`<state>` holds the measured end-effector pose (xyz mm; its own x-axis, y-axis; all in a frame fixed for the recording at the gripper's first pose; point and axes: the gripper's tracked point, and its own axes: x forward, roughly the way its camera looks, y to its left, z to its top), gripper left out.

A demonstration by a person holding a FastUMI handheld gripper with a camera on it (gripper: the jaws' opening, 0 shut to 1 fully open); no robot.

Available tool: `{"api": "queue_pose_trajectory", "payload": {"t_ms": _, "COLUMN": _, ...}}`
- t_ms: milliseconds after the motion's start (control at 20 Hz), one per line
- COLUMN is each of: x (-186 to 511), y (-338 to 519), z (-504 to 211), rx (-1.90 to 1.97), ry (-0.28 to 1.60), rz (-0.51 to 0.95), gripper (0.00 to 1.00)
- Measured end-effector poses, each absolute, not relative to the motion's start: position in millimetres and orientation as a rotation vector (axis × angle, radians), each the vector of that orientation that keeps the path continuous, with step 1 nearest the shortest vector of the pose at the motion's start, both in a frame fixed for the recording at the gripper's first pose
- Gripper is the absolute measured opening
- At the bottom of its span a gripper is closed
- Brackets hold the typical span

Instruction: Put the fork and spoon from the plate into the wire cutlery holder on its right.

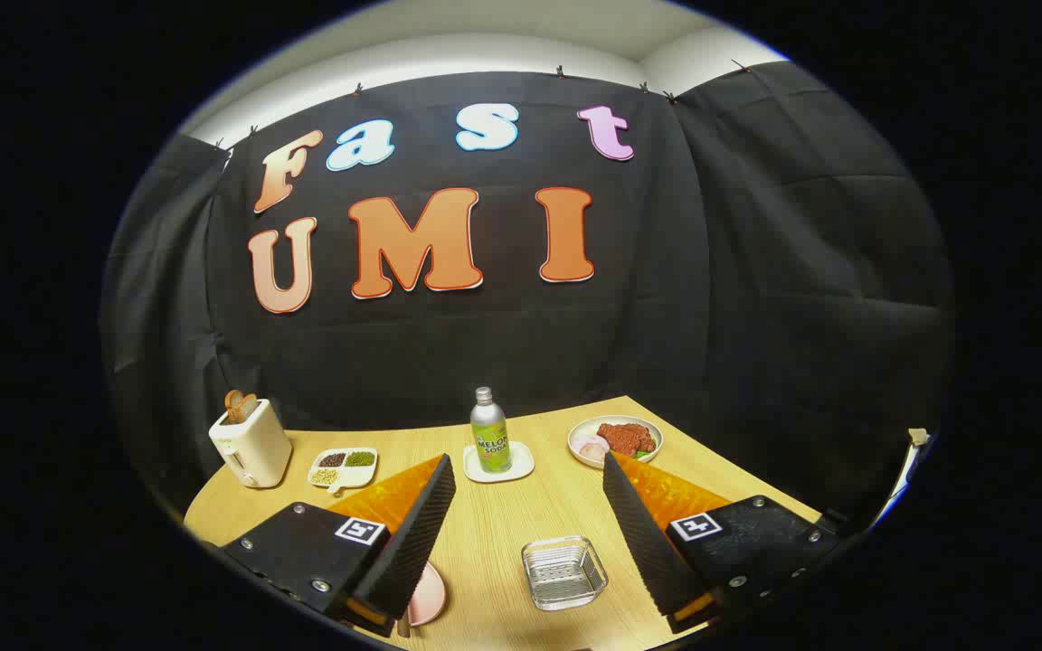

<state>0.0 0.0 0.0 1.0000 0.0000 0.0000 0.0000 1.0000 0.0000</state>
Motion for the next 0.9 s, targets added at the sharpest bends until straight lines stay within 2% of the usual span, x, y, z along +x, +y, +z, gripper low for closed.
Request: {"api": "queue_pose_trajectory", "payload": {"t_ms": 900, "x": 6.7, "y": 8.7, "z": -6.8, "rx": 0.017, "ry": 0.018, "rz": 0.014, "gripper": 0.99}}
